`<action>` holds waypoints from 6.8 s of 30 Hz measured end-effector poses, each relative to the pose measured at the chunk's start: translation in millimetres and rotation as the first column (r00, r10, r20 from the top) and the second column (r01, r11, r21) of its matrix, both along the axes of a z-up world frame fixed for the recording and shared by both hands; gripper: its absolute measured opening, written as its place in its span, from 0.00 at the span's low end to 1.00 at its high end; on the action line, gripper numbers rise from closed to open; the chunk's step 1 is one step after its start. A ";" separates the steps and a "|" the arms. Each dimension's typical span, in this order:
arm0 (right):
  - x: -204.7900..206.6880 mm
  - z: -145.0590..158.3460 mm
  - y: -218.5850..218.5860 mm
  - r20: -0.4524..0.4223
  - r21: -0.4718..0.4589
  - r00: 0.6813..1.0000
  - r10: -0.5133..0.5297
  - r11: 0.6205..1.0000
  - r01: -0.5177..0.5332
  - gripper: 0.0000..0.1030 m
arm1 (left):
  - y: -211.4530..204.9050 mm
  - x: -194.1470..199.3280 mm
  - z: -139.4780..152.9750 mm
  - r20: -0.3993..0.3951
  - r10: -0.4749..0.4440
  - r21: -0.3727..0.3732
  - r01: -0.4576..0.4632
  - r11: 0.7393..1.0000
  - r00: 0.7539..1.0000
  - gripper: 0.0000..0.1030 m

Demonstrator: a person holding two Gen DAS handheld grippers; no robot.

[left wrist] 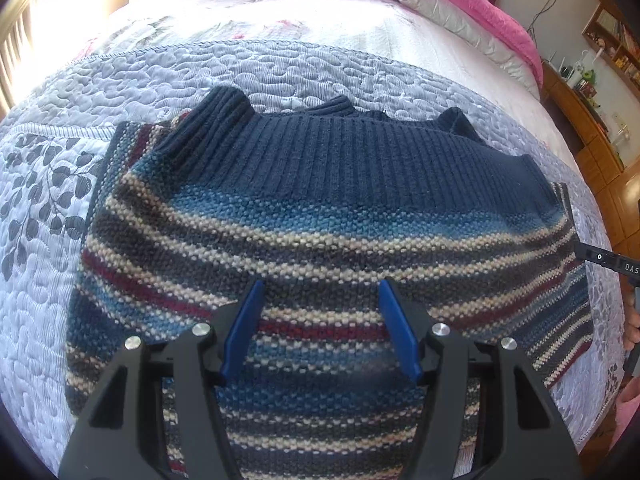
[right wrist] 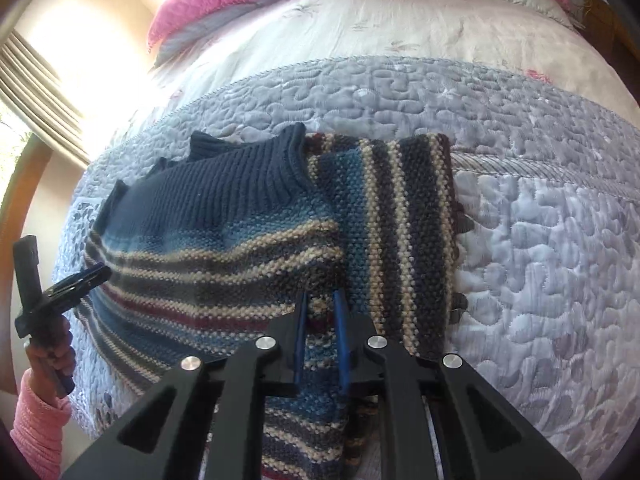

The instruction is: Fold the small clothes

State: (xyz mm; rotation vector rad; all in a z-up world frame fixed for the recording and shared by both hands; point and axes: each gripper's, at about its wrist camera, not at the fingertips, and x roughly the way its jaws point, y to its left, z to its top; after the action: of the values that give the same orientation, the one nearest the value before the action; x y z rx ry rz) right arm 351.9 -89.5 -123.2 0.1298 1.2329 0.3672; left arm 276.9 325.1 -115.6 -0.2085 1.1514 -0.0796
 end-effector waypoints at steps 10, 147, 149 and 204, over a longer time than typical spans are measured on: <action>-2.1 -28.2 -3.5 -0.020 -0.056 1.000 -0.023 0.998 0.022 0.13 | 1.8 2.5 -11.4 -0.002 -0.015 -0.002 0.015 1.000 1.000 0.61; -88.9 6.4 50.9 -0.069 0.148 0.997 0.043 0.989 -0.032 0.52 | -70.0 27.3 15.4 0.015 -0.086 -0.528 0.081 0.846 0.996 0.24; -90.1 8.8 53.1 -0.063 0.146 0.997 0.045 0.989 -0.035 0.52 | -60.6 25.8 22.7 0.026 -0.078 -0.523 0.080 0.848 0.997 0.24; -125.8 -18.1 233.4 -0.100 0.260 0.953 0.287 0.932 -0.253 0.48 | 124.1 -92.4 9.2 -0.052 0.031 -0.207 -0.042 0.977 0.998 0.29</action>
State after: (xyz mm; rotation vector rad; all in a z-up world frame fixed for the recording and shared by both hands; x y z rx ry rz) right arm 226.1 143.9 -141.3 0.1995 1.3408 0.7629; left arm 184.6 449.1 -106.4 -0.4194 1.1874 -0.1639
